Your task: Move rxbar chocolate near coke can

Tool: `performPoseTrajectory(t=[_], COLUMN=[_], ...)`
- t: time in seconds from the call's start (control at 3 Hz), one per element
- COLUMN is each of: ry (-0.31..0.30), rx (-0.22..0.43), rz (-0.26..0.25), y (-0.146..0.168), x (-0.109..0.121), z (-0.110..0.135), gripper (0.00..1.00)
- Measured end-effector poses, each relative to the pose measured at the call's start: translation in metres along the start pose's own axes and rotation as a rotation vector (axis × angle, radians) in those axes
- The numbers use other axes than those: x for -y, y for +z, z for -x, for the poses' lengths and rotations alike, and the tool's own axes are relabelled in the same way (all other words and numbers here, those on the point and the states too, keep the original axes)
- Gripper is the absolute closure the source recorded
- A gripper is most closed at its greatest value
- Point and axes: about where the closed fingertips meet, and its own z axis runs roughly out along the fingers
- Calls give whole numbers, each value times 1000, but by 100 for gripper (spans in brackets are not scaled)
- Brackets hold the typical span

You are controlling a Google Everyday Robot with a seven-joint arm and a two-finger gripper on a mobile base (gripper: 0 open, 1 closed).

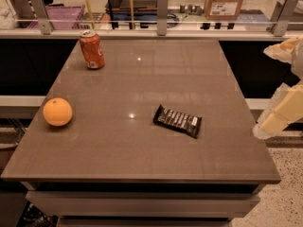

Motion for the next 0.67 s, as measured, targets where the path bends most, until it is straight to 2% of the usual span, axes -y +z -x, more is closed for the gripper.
performPoseTrajectory(t=[0.67], ry=[45], rx=[181], rz=[64], y=[26], x=[-3], z=[10], gripper=[0])
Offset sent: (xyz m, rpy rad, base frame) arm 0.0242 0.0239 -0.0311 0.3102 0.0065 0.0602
